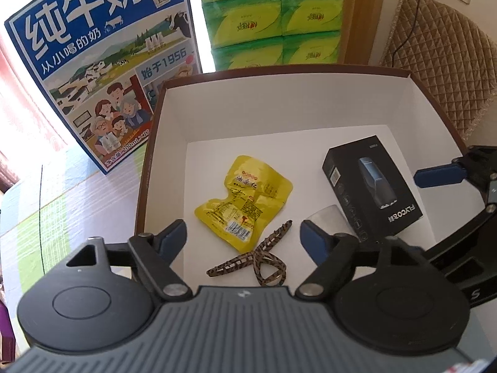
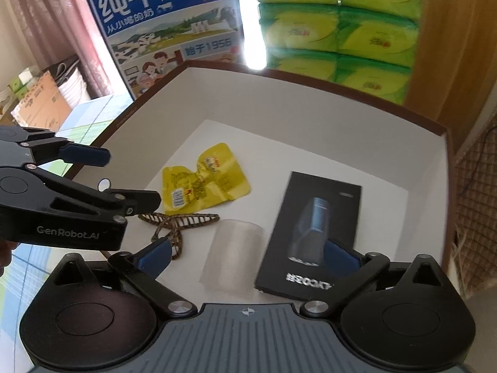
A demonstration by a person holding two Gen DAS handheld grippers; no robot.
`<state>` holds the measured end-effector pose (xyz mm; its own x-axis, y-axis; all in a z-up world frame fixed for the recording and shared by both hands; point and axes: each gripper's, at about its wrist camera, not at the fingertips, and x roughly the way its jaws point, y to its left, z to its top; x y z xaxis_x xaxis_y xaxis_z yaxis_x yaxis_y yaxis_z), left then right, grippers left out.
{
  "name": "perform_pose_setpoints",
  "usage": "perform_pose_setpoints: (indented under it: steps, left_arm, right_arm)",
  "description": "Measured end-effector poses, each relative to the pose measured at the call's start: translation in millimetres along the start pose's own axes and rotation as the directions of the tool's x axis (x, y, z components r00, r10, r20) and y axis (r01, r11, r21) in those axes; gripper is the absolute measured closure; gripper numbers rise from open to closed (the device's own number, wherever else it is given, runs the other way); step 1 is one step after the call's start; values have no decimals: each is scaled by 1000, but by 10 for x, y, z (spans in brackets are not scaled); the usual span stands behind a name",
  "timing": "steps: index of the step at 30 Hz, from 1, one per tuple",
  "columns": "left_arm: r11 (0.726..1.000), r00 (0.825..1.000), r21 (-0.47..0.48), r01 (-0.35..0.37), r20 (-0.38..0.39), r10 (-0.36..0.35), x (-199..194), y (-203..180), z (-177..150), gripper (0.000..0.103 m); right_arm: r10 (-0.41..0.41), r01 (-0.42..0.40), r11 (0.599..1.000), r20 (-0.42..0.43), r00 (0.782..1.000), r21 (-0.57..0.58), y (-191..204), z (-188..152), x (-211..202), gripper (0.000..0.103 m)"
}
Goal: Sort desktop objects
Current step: 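Open the left tool to drop the hair clip while the right tool releases the cup, then withdraw both tools from the brown box toward the remaining items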
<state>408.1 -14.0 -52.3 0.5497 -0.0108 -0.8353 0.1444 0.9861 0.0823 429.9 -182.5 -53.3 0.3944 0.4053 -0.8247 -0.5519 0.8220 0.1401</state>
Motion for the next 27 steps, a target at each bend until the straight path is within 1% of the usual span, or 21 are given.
perform_pose_setpoints:
  steps: [1, 5, 7, 13, 22, 27]
  left_arm:
    - [1000, 1000, 1, -1, 1, 1, -13, -8, 2, 21]
    - [1000, 1000, 1, 7, 1, -7, -81, -39, 6, 18]
    - [1000, 1000, 1, 7, 3, -7, -126, -57, 5, 15]
    - [1000, 1000, -8, 3, 16, -3, -313, -86, -10, 12]
    - [999, 999, -42, -9, 51, 12, -649, -108, -127, 11]
    - [998, 996, -64, -25, 78, 30, -864, -152, -253, 10]
  right_arm:
    - [-7, 7, 1000, 1, 1000, 2, -10, -4, -30, 2]
    - [-38, 38, 999, 20, 999, 3, -23, -27, -159, 2]
    - [-58, 58, 998, 30, 998, 0, -24, -47, -219, 2]
    - [-118, 118, 993, 66, 991, -3, -10, -105, -450, 2]
    - [-134, 131, 991, 94, 987, 30, 21, -228, -754, 2]
    - [-126, 121, 992, 120, 985, 44, 41, -302, -937, 2]
